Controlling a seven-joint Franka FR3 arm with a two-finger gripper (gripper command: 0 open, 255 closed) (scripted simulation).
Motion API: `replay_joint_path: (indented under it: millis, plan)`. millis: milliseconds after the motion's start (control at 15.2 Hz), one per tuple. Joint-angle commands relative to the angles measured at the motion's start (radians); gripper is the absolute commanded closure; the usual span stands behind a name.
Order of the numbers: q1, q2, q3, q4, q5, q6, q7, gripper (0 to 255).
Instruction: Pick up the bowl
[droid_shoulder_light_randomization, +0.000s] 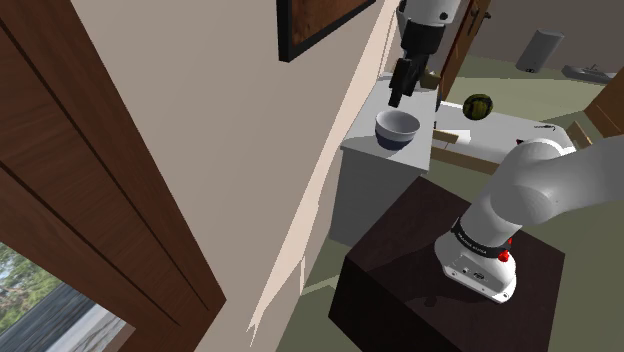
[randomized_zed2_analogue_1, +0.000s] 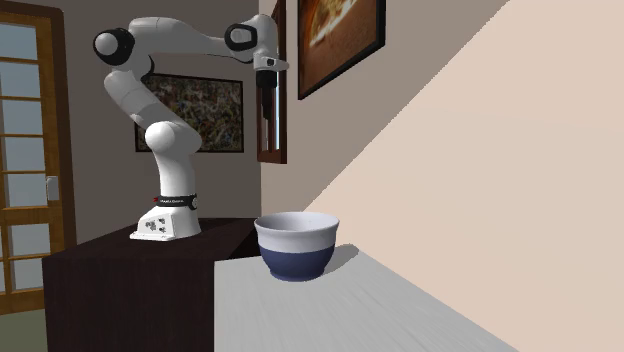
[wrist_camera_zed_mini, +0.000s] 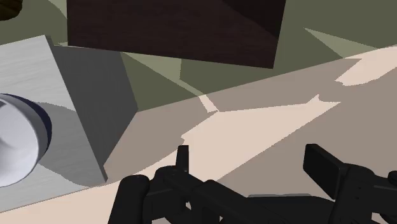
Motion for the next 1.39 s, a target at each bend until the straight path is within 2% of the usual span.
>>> replay_joint_path:
  millis: [0, 660, 1320]
  plan:
    - [0.000, 0.000, 0.000, 0.000, 0.000, 0.000, 0.000, 0]
    - [-0.080, 0.147, -0.080, -0.135, -0.147, 0.263, -0.125, 0]
    - [-0.173, 0.412, -0.163, -0.150, -0.297, 0.549, -0.209, 0]
